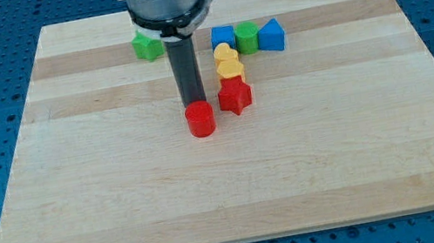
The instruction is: Push the red star into the red circle
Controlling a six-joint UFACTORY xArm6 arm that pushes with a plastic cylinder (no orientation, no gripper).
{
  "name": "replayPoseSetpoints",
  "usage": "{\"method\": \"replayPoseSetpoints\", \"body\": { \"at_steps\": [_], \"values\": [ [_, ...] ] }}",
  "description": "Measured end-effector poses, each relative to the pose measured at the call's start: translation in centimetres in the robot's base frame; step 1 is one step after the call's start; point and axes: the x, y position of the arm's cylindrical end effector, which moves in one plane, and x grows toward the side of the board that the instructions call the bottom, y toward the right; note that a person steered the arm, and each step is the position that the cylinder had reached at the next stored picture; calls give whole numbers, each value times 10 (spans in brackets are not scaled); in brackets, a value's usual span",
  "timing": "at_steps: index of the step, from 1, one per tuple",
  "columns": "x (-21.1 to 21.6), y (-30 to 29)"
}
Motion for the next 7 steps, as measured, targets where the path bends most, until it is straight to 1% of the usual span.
{"method": "replayPoseSetpoints", "body": {
  "at_steps": [1, 3, 5, 7],
  "values": [
    [0, 30],
    [16, 94],
    [-17, 104],
    [-21, 171]
  ]
}}
